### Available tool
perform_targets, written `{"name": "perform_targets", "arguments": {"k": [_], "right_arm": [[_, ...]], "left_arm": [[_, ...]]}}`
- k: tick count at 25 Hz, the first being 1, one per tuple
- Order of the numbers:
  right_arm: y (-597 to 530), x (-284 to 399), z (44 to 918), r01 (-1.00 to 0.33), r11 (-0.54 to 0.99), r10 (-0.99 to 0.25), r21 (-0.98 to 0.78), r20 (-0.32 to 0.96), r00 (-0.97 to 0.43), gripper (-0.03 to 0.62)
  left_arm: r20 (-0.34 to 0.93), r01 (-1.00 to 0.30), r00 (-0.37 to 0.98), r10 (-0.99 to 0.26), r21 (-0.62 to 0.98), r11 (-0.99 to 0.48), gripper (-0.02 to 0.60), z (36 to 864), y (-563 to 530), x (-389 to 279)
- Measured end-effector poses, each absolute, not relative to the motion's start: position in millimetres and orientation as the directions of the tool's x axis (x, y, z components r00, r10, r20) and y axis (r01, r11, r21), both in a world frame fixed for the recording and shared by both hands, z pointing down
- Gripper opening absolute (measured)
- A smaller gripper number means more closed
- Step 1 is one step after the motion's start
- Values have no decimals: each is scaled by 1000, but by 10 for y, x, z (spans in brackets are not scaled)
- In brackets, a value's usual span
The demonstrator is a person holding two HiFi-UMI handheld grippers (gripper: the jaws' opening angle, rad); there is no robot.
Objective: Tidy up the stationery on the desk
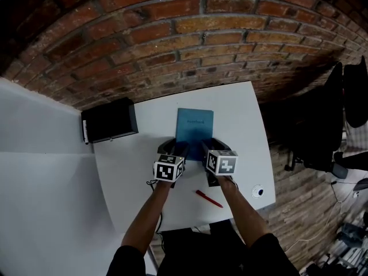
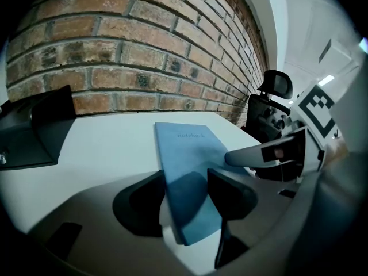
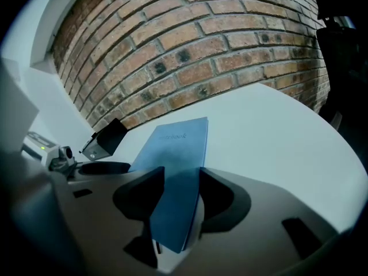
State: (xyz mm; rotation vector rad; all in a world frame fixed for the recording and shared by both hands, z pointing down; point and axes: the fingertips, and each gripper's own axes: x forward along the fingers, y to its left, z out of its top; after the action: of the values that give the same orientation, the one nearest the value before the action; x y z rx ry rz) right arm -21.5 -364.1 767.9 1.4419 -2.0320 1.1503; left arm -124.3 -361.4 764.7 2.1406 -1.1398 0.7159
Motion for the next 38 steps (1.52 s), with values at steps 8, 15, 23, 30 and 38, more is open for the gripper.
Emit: {"name": "perform_targets", "arguments": {"k": [8,15,23,30,38], "right_arm": [[-3501,-386,7629,-905,169,-561,-391,717,-415,201],[-3348,-563,7639,-899,201,-532,-389,728,-433,201],[-3120,-778,7632,-884,253,-481,-392,742,-467,202],[-2926,-945,7642,-880,251,-462,-404,749,-475,201],[-2746,-1123,7689,-865,288,-405,-411,766,-499,201]], "left_arm": [[699,-874,464,-544,264,-407,238,7642,-3416,-1405],[702,-892,439,-561,266,-366,238,7646,-3222,-1577],[718,-912,405,-567,269,-310,238,7650,-2966,-1783],[722,-922,384,-576,271,-275,238,7654,-2710,-1948],[735,-935,355,-578,270,-230,238,7648,-2491,-2120]]}}
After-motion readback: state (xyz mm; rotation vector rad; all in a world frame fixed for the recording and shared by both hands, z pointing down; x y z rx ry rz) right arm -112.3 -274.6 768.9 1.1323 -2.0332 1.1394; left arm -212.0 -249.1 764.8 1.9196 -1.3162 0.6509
